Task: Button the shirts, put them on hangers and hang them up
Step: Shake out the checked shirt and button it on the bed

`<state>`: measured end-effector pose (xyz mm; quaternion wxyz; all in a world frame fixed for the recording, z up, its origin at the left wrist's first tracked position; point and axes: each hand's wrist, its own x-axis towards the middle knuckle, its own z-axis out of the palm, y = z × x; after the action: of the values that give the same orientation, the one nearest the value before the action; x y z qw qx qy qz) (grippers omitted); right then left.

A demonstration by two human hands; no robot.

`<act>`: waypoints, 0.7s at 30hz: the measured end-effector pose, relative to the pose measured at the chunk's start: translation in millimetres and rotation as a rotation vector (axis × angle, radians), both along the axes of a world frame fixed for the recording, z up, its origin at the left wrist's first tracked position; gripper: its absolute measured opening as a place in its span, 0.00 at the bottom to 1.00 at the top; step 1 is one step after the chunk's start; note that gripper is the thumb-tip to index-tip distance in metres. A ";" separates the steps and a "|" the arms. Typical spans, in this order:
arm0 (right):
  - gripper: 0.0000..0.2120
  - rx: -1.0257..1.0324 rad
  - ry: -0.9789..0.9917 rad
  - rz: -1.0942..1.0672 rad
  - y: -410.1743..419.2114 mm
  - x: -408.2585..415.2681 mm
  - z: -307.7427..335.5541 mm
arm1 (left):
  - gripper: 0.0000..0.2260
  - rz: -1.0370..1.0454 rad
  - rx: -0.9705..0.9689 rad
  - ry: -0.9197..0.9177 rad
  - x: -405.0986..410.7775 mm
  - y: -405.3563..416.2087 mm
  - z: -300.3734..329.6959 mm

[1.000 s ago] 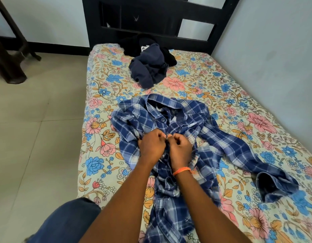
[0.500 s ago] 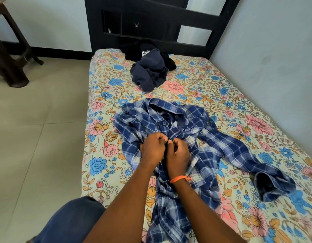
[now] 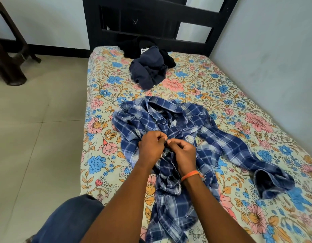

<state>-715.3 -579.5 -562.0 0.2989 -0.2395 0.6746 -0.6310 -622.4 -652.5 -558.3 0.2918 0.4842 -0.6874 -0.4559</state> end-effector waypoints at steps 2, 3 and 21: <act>0.03 -0.011 0.012 -0.001 -0.8 1.2 0.8 | 0.08 0.000 0.036 0.023 1.0 0.6 1.9; 0.03 -0.006 0.034 0.006 -1.2 2.9 1.0 | 0.07 0.001 0.057 0.018 1.1 0.9 2.9; 0.07 0.072 -0.006 0.140 -1.0 0.3 7.4 | 0.10 0.102 -0.019 -0.243 -3.9 16.5 17.0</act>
<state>-715.0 -580.6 -554.6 0.3527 -0.2733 0.6777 -0.5845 -626.3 -636.0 -541.3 0.2339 0.5673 -0.6965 -0.3720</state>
